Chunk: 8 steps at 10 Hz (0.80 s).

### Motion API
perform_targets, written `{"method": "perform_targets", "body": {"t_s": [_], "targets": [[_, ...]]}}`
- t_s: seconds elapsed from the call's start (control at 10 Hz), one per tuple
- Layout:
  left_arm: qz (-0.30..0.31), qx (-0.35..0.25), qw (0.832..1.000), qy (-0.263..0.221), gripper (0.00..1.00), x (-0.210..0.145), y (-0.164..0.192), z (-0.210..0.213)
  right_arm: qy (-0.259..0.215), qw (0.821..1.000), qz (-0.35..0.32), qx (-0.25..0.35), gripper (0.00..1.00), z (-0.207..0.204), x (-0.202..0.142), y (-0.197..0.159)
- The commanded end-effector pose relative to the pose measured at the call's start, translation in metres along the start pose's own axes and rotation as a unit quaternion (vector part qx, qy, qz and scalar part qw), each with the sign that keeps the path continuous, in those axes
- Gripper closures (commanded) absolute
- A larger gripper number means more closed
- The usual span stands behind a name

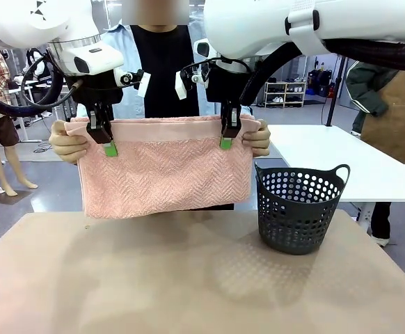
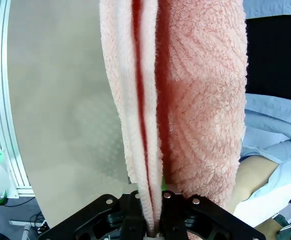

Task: Fold the towel.
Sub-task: Release the end of the 100 cm Hotel Towel you were holding.

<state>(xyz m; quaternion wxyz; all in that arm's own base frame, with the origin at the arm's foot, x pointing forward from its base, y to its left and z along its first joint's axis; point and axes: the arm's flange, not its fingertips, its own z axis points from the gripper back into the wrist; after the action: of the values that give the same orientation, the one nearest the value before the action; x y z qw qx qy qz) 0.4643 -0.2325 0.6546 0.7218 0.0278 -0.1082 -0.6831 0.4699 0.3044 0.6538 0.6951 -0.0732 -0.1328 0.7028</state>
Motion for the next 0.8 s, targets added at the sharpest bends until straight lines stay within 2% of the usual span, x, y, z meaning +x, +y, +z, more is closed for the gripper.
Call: {"method": "perform_targets", "body": {"t_s": [0.0,0.6,0.7], "targets": [[0.004,0.002,1.000,0.002,1.00,-0.0009,0.0000,0.0007,0.000,1.000,0.000,-0.003,1.00,0.0005,-0.0004,-0.0002],[0.004,0.002,1.000,0.002,1.00,-0.0009,0.0000,0.0007,0.000,1.000,0.000,-0.003,1.00,0.0005,-0.0004,-0.0002],[0.004,0.002,1.000,0.002,1.00,-0.0009,0.0000,0.0007,0.000,1.000,0.000,0.000,0.96,0.0001,0.0000,0.0000]]}}
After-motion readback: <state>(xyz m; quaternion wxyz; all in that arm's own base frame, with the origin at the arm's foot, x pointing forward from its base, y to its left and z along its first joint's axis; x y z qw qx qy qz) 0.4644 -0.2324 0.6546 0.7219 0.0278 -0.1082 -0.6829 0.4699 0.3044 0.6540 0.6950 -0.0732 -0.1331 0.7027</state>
